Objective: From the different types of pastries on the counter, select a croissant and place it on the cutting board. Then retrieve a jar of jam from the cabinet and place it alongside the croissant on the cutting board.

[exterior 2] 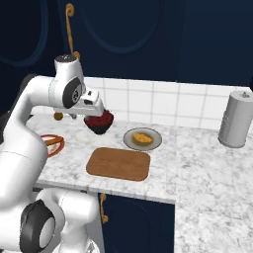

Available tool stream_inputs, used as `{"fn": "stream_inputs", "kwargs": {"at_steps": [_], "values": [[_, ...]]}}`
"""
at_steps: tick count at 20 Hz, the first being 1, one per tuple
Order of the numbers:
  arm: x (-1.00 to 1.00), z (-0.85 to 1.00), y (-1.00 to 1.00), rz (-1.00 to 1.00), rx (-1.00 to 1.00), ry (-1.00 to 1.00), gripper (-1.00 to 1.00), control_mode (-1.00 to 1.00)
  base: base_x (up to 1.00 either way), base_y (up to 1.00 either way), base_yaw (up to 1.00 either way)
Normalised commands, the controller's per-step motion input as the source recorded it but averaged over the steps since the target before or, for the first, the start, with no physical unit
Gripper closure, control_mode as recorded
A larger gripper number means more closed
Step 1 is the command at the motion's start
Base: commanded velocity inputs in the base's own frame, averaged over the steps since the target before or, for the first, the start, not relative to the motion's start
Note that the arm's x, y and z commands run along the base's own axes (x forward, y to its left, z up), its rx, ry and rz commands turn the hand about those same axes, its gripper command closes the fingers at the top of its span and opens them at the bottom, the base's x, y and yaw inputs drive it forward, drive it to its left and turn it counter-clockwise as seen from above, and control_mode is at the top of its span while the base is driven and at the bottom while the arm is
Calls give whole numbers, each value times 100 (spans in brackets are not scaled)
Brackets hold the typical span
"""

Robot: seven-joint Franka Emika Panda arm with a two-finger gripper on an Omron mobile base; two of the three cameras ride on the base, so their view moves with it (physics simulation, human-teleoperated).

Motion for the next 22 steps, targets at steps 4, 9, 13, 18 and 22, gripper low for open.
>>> {"fn": "stream_inputs", "kwargs": {"at_steps": [4,9,13,18,22], "values": [[14,0,-9,4,0,-1,-100,-100,0,0,0],[25,-8,-73,24,0,0,-100,-100,0,0,0],[23,-20,-100,39,0,0,-100,-100,0,0,0],[39,-45,-44,28,-4,-2,-100,-100,0,0,0],[59,-46,0,5,-6,3,-100,-100,0,0,0]]}}
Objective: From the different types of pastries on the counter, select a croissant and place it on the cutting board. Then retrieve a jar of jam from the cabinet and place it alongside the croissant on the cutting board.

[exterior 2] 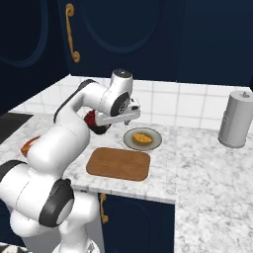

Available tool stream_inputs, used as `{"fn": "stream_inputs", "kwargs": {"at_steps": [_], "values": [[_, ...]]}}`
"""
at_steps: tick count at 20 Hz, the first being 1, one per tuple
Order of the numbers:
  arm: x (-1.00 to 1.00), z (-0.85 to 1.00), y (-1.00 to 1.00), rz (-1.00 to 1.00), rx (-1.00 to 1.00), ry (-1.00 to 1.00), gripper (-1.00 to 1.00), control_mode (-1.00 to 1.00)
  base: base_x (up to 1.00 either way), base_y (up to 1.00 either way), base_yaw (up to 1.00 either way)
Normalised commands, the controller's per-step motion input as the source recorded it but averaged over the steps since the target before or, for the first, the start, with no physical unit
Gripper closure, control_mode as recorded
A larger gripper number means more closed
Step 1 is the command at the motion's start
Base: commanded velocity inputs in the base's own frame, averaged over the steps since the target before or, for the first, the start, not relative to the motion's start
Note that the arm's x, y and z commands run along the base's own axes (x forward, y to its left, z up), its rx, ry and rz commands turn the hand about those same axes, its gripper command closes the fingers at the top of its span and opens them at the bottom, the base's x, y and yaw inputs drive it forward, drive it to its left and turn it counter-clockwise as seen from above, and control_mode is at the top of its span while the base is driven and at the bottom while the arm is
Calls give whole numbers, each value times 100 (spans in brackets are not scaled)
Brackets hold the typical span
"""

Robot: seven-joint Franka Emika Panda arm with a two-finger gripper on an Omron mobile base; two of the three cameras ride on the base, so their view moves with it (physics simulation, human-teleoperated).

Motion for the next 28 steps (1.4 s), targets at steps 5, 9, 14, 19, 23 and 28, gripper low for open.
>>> {"fn": "stream_inputs", "kwargs": {"at_steps": [5,9,14,19,23,28], "values": [[81,-42,-30,14,-1,0,-100,-100,0,0,0],[87,-16,-57,23,0,-2,-100,-100,0,0,0],[77,-44,-11,15,0,4,-100,-100,0,0,0],[74,-68,-8,6,0,-1,-100,-100,0,0,0],[69,-53,-22,1,0,-3,-100,-100,0,0,0],[68,-20,-24,0,0,0,-100,-100,0,0,0]]}}
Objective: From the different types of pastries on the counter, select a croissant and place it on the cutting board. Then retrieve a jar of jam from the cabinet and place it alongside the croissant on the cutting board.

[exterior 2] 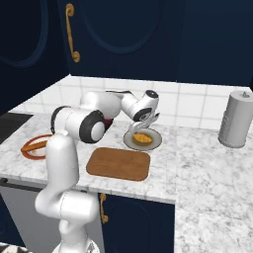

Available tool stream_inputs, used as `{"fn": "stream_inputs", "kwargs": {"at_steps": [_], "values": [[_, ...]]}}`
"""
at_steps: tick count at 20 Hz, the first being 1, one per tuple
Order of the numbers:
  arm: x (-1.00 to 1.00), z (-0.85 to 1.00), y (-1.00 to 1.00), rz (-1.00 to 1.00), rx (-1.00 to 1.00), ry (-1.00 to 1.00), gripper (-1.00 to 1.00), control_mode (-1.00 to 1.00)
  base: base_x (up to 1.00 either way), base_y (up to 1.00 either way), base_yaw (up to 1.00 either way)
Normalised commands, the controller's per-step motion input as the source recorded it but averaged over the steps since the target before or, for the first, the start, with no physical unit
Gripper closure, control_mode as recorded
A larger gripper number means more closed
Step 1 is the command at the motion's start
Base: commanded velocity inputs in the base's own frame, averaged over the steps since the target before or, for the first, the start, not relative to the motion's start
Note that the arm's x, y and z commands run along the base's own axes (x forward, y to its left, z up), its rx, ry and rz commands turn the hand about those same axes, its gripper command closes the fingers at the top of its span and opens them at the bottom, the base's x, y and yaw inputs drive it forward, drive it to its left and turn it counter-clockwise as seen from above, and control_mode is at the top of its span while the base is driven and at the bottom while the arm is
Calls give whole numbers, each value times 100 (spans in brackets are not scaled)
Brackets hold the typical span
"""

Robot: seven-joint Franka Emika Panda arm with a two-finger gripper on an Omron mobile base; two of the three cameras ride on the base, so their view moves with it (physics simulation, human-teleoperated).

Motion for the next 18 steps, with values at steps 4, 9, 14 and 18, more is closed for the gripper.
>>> {"fn": "stream_inputs", "kwargs": {"at_steps": [4,9,14,18], "values": [[46,-28,-10,0,0,0,-100,-100,0,0,0],[22,-46,0,1,0,1,-100,-100,0,0,0],[6,-32,0,1,0,5,-100,-100,0,0,0],[14,-34,0,0,0,15,-100,-100,0,0,0]]}}
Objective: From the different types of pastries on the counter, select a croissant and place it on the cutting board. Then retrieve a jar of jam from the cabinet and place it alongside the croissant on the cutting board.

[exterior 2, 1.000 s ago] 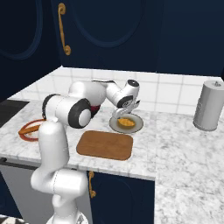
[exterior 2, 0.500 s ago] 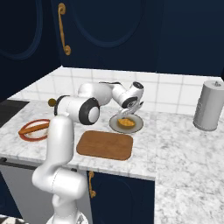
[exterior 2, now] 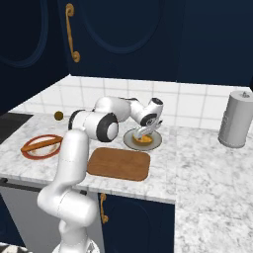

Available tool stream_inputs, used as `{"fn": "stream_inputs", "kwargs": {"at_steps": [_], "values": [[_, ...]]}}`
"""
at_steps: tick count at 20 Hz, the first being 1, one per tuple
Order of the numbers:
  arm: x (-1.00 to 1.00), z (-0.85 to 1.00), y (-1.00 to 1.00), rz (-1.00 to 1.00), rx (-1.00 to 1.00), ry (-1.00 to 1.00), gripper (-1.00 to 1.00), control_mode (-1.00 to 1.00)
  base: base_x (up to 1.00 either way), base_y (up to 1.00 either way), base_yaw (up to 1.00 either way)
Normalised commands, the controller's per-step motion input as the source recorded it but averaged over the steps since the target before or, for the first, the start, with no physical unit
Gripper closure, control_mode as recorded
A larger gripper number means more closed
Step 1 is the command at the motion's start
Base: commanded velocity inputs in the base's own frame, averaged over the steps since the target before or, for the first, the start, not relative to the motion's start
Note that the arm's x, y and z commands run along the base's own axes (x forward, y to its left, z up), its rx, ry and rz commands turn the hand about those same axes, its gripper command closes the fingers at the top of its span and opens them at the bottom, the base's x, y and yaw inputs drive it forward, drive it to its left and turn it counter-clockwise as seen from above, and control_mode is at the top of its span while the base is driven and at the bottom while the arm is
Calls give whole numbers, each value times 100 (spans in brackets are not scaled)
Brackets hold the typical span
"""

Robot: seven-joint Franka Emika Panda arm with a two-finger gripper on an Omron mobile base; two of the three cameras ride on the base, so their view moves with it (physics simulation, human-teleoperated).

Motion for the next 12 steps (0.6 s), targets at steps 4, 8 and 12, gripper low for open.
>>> {"fn": "stream_inputs", "kwargs": {"at_steps": [4,8,12], "values": [[19,-52,0,2,0,14,100,-100,0,0,0],[6,-58,0,7,0,6,100,-100,0,0,0],[-28,-46,10,6,0,0,100,-100,0,0,0]]}}
